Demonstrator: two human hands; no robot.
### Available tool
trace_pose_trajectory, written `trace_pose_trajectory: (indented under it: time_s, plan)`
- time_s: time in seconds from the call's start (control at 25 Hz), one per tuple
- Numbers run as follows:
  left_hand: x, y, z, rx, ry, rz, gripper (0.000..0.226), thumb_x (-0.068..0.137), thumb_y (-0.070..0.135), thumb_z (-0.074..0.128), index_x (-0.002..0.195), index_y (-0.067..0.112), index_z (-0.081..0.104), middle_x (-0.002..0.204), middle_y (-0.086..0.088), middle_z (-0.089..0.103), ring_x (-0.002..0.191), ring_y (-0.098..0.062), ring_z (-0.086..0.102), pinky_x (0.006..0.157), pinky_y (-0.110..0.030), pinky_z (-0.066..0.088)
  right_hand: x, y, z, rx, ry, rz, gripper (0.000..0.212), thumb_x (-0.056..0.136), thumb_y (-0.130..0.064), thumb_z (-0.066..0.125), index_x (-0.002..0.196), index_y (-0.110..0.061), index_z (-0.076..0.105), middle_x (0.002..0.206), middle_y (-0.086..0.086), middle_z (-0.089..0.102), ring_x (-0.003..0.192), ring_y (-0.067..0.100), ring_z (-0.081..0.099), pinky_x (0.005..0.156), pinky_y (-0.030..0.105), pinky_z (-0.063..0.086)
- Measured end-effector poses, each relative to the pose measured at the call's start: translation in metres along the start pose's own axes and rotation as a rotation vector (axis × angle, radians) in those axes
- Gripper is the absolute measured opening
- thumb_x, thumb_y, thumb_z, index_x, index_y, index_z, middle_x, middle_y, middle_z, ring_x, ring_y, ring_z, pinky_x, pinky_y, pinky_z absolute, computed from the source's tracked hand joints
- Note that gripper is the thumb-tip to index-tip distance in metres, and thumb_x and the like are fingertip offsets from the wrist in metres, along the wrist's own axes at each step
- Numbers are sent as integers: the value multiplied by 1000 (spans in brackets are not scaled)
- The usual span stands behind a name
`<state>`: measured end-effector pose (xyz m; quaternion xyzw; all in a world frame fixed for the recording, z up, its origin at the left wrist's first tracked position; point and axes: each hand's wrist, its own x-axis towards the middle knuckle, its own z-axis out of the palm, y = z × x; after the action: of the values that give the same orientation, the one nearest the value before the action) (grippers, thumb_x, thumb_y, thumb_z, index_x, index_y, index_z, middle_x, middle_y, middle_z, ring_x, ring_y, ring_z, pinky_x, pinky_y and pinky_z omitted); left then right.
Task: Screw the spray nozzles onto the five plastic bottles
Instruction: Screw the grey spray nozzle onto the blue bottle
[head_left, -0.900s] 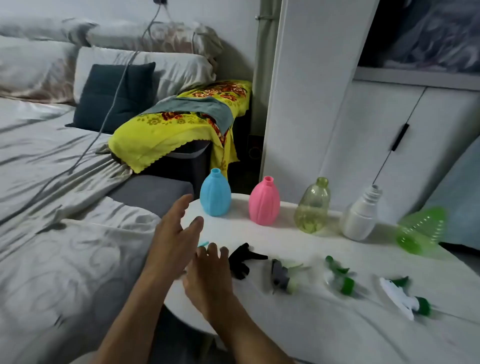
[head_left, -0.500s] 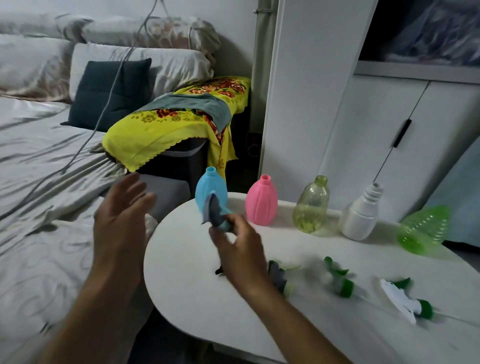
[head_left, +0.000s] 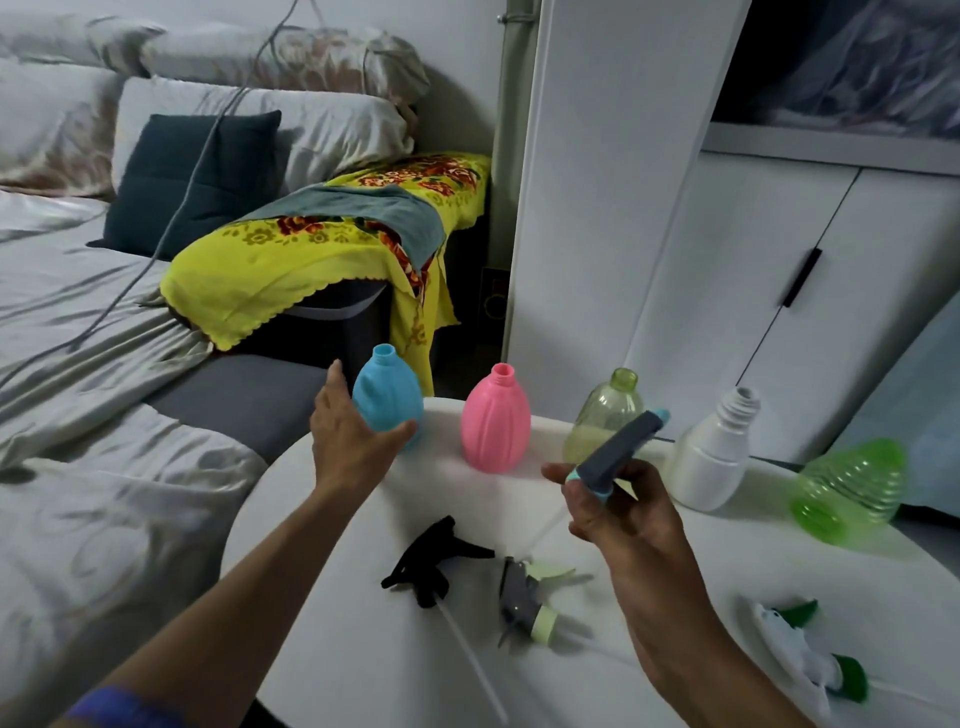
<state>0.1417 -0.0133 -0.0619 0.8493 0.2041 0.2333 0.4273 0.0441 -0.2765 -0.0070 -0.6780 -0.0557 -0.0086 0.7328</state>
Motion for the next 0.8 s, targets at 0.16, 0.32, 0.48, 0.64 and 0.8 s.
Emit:
trace_pose_trajectory:
  time_s: [0.16, 0.32, 0.48, 0.64, 0.8]
  plan:
    - [11, -14, 21, -73, -28, -28, 122, 57, 33, 93, 152, 19, 18, 148, -11, 38, 134, -31, 37, 109, -55, 37, 3, 0, -1, 33, -20, -21, 33, 69, -40, 76, 97, -24, 72, 95, -8, 75, 88, 5, 65, 75, 24, 53]
    - [19, -21, 31, -199, -1, -85, 108, 56, 32, 93, 142, 21, 30, 132, -8, 48, 119, -28, 50, 96, -54, 50, 2, 4, -4, 84, -22, -6, 29, 66, -32, 87, 94, -33, 77, 84, -12, 75, 78, 0, 65, 69, 19, 52]
    - [21, -22, 33, -229, 28, -148, 91, 56, 33, 93, 131, 21, 42, 120, -4, 55, 109, -25, 57, 87, -49, 55, 3, 6, -11, 117, -3, 3, 33, 64, -33, 83, 97, -33, 78, 93, -8, 79, 83, 0, 69, 70, 15, 53]
    - [16, -8, 13, -106, 12, -86, 90, 54, 37, 92, 129, 17, 47, 116, -7, 56, 103, -26, 59, 81, -47, 57, 4, -8, -17, 199, 30, 27, 57, 44, -50, 92, 96, -28, 80, 96, -4, 80, 89, 6, 70, 81, 27, 50]
    - [-4, 24, -33, 9, 21, 124, 96, 53, 31, 93, 134, 17, 43, 118, -4, 48, 101, -20, 50, 79, -39, 49, 12, -32, -28, 301, 109, -9, 34, 55, -29, 85, 89, -21, 81, 90, -3, 79, 84, 12, 69, 78, 32, 49]
